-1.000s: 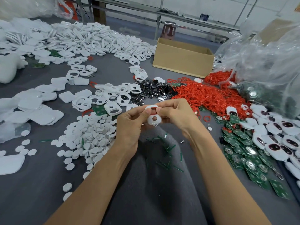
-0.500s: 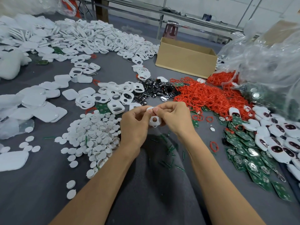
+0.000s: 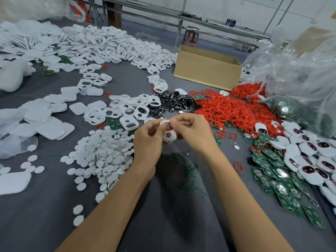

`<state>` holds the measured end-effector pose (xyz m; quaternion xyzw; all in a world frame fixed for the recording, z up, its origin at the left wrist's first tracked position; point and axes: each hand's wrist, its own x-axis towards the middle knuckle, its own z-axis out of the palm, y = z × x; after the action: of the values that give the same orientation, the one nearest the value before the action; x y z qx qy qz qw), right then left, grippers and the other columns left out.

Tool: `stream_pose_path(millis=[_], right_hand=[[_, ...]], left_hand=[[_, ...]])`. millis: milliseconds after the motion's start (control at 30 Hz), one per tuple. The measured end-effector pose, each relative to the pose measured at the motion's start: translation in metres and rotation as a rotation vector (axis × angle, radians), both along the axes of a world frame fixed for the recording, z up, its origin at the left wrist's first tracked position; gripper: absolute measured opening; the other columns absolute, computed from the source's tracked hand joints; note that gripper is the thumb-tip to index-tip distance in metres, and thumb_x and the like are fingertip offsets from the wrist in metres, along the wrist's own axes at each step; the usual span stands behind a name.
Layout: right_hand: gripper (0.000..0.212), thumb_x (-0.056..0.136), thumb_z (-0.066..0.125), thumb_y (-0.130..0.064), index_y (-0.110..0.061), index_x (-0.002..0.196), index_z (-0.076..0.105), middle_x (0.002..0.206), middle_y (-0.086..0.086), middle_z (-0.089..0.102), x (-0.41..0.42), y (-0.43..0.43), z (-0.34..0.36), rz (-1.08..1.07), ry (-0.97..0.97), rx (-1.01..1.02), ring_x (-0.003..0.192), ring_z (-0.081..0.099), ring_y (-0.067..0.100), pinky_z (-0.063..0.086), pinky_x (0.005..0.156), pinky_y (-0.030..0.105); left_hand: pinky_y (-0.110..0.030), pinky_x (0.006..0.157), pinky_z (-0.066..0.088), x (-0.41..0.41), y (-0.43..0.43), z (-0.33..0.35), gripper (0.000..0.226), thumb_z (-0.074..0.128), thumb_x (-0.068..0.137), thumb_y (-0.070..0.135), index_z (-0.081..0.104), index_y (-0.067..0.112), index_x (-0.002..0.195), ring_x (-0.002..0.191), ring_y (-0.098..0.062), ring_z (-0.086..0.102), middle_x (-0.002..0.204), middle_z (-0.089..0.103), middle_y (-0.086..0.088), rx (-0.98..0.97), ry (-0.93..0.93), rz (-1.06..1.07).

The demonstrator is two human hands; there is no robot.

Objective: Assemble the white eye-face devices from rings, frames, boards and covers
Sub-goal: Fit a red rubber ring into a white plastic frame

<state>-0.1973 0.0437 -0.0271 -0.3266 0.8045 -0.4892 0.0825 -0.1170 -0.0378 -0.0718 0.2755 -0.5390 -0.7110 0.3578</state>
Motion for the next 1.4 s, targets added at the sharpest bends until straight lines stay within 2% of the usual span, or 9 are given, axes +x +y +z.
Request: stream_pose_path(millis=[167, 267, 400, 567, 667, 767, 967, 1167, 1400], right_hand=[[0.023, 0.089, 0.057, -0.001, -0.017, 0.091, 0.073, 0.087, 0.002, 0.072, -0.036, 0.028, 0.012, -0.178, 0.211, 0.172, 0.072, 0.061, 0.007, 0.049, 0.074, 0.020], [0.027, 0.086, 0.057, 0.001, -0.021, 0.088, 0.074, 0.085, -0.001, 0.071, -0.054, 0.056, 0.018, -0.286, 0.240, 0.287, 0.079, 0.064, 0.010, 0.051, 0.082, 0.025], [0.021, 0.087, 0.061, -0.002, -0.016, 0.090, 0.076, 0.073, -0.005, 0.067, -0.044, 0.027, 0.015, -0.110, 0.257, 0.239, 0.057, 0.052, -0.006, 0.041, 0.057, 0.005], [0.025, 0.088, 0.063, -0.019, 0.001, 0.077, 0.072, 0.060, 0.007, 0.058, -0.043, -0.041, 0.009, 0.010, 0.236, 0.328, 0.056, 0.049, 0.013, 0.044, 0.060, 0.027], [0.020, 0.083, 0.071, -0.026, -0.008, 0.083, 0.077, 0.079, 0.012, 0.072, -0.045, -0.060, -0.002, 0.000, 0.186, 0.404, 0.077, 0.064, 0.023, 0.052, 0.077, 0.033], [0.011, 0.076, 0.076, -0.021, -0.015, 0.085, 0.076, 0.092, 0.008, 0.074, -0.040, -0.068, -0.011, -0.055, 0.195, 0.414, 0.091, 0.066, 0.024, 0.053, 0.082, 0.035], [0.017, 0.072, 0.081, -0.009, -0.018, 0.070, 0.066, 0.062, -0.003, 0.061, -0.041, -0.046, 0.000, -0.145, -0.018, 0.143, 0.061, 0.057, 0.011, 0.050, 0.065, 0.026], [0.012, 0.083, 0.064, 0.010, 0.012, 0.094, 0.068, 0.063, 0.009, 0.066, -0.018, 0.001, -0.007, -0.015, -0.393, -0.142, 0.052, 0.060, 0.016, 0.054, 0.058, 0.024], [0.018, 0.092, 0.051, 0.003, 0.009, 0.096, 0.067, 0.076, 0.014, 0.070, -0.010, 0.012, -0.017, 0.153, -0.646, -0.381, 0.064, 0.067, 0.017, 0.056, 0.064, 0.024]], left_hand=[[-0.019, 0.062, 0.052, 0.000, -0.002, 0.001, 0.017, 0.055, 0.097, 0.010, 0.069, 0.018, 0.091, 0.068, 0.000, 0.060, 0.078, 0.072, 0.013, 0.040, -0.024, -0.005], [-0.022, 0.061, 0.051, 0.002, 0.001, 0.003, 0.018, 0.057, 0.096, 0.011, 0.069, 0.021, 0.087, 0.066, -0.001, 0.059, 0.076, 0.071, 0.010, -0.042, -0.077, -0.038], [-0.019, 0.051, 0.046, 0.003, 0.011, 0.004, 0.018, 0.061, 0.091, 0.007, 0.072, 0.018, 0.081, 0.056, -0.002, 0.058, 0.071, 0.071, 0.003, -0.224, -0.161, -0.225], [-0.031, 0.066, 0.053, 0.003, 0.012, 0.000, 0.016, 0.061, 0.090, 0.008, 0.069, 0.018, 0.082, 0.071, -0.018, 0.066, 0.079, 0.074, -0.002, -0.442, -0.285, -0.197], [-0.043, 0.072, 0.056, 0.003, 0.012, -0.002, 0.012, 0.060, 0.091, 0.011, 0.068, 0.016, 0.083, 0.075, -0.020, 0.067, 0.079, 0.073, 0.001, -0.410, -0.284, -0.151], [-0.023, 0.064, 0.051, 0.002, 0.011, -0.004, 0.022, 0.061, 0.091, 0.013, 0.064, 0.025, 0.073, 0.060, 0.001, 0.061, 0.064, 0.068, 0.017, -0.432, -0.282, -0.120], [-0.031, 0.068, 0.057, 0.002, 0.009, -0.001, 0.014, 0.064, 0.091, 0.015, 0.069, 0.025, 0.081, 0.068, -0.007, 0.066, 0.070, 0.070, 0.010, -0.319, -0.216, -0.058], [-0.045, 0.076, 0.060, 0.000, 0.001, -0.003, 0.009, 0.069, 0.089, 0.019, 0.072, 0.026, 0.087, 0.083, -0.019, 0.071, 0.086, 0.075, -0.001, -0.033, -0.070, 0.026], [-0.046, 0.077, 0.059, 0.001, 0.002, -0.001, 0.020, 0.072, 0.085, 0.011, 0.074, 0.029, 0.080, 0.082, -0.023, 0.072, 0.082, 0.075, 0.001, -0.047, -0.042, 0.018]])
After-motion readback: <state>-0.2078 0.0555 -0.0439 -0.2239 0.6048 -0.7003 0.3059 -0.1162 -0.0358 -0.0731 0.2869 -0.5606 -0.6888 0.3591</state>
